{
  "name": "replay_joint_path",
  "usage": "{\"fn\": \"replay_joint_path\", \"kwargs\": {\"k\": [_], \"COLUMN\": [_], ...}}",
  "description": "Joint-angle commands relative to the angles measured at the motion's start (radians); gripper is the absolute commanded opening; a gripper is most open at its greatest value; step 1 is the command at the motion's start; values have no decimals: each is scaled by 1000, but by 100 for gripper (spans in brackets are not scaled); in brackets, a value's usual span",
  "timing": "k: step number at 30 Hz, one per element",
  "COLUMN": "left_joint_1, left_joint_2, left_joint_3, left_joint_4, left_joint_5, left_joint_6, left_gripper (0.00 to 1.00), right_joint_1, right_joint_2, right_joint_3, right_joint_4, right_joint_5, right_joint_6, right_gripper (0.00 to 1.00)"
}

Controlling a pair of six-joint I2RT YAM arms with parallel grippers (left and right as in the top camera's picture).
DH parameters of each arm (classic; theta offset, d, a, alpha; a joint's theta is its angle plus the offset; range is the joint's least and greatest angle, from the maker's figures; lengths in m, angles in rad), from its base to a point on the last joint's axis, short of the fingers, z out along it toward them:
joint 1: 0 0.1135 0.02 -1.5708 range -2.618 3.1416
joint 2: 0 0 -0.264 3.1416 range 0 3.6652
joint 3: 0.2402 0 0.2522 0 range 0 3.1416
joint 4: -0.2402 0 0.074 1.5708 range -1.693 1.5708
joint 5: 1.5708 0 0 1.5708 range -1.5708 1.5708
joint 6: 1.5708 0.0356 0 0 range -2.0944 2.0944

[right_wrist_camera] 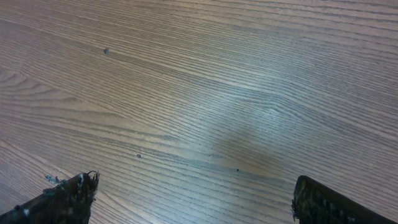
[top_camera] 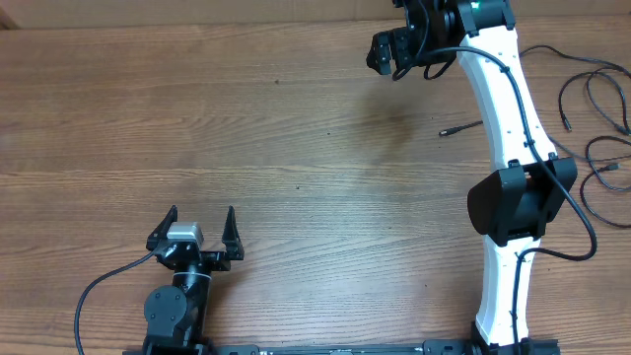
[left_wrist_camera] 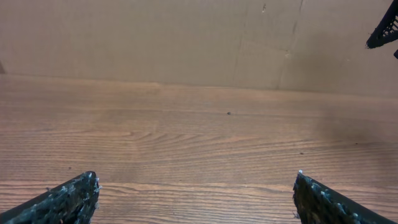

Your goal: Untangle cables

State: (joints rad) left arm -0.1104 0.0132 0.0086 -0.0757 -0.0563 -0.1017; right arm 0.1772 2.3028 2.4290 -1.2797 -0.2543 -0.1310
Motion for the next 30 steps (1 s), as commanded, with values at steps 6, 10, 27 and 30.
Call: {"fn": "replay_joint_path", "kwargs": {"k": [6, 10, 27, 30], "left_joint_1": [5, 5, 5, 5], "left_joint_2": [-9, -9, -9, -9], "left_joint_3": [-3, -3, -3, -3], "left_joint_4": [0, 0, 0, 0], "left_joint_5": [12, 12, 12, 12], "left_joint_6": [-11, -11, -11, -11], "left_gripper": [100, 100, 100, 99], "right_joint_1": [-1, -1, 13, 14], "right_joint_2": [-46, -65, -237, -291], "right_joint_3": [20, 20, 10, -66], "right_joint_4": [-17, -34, 65, 116], "right_joint_5": [9, 8, 18, 18], "right_joint_6": [3, 2, -1, -1], "right_gripper": [100, 100, 100, 100]}}
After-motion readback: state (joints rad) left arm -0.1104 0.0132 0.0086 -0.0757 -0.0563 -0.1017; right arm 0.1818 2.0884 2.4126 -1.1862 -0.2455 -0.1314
